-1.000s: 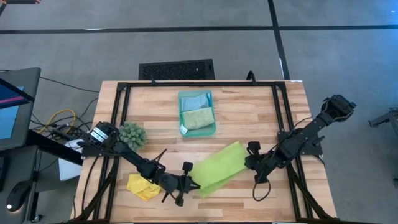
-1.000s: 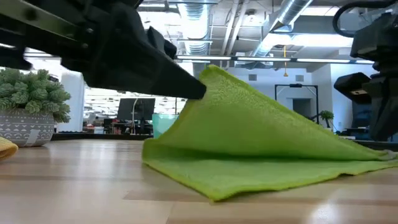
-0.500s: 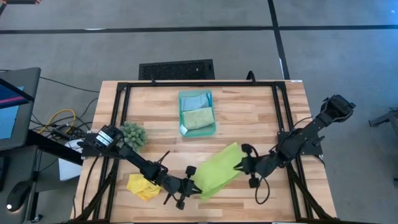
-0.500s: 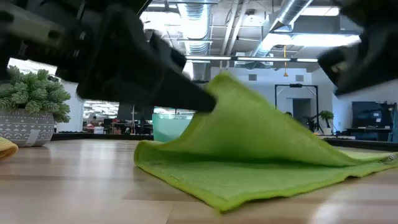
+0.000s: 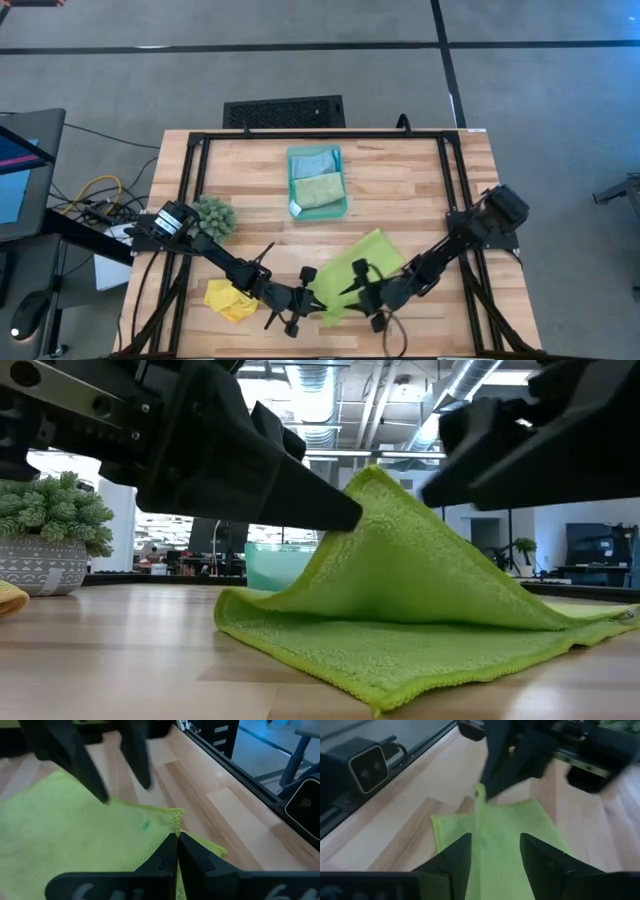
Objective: Fold microfiber towels
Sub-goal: Fold the light green microfiber cloth
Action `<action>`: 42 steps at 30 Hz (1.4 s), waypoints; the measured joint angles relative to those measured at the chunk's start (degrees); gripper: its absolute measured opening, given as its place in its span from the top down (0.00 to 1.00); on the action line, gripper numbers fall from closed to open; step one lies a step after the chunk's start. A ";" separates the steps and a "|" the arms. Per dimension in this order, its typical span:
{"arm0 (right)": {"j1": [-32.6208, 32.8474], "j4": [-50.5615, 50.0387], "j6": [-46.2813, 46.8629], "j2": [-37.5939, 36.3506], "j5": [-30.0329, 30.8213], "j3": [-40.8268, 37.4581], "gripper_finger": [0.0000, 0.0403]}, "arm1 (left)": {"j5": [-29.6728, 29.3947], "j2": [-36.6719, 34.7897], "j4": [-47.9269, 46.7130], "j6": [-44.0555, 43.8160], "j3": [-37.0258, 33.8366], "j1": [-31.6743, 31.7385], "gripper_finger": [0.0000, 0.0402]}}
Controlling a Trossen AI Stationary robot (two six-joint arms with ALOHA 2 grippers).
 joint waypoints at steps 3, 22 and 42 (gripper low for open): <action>0.00 -4.81 -1.75 3.27 0.42 6.06 0.53 | -0.05 0.00 -0.38 -0.17 0.00 0.00 1.00; -0.09 -8.73 -2.79 9.47 1.04 13.02 0.95 | -2.01 -6.81 -18.43 -6.12 1.06 -0.66 0.79; -0.76 -6.65 -2.79 9.45 -5.56 13.00 0.97 | -7.21 -6.12 -35.71 -19.29 1.55 -0.66 0.86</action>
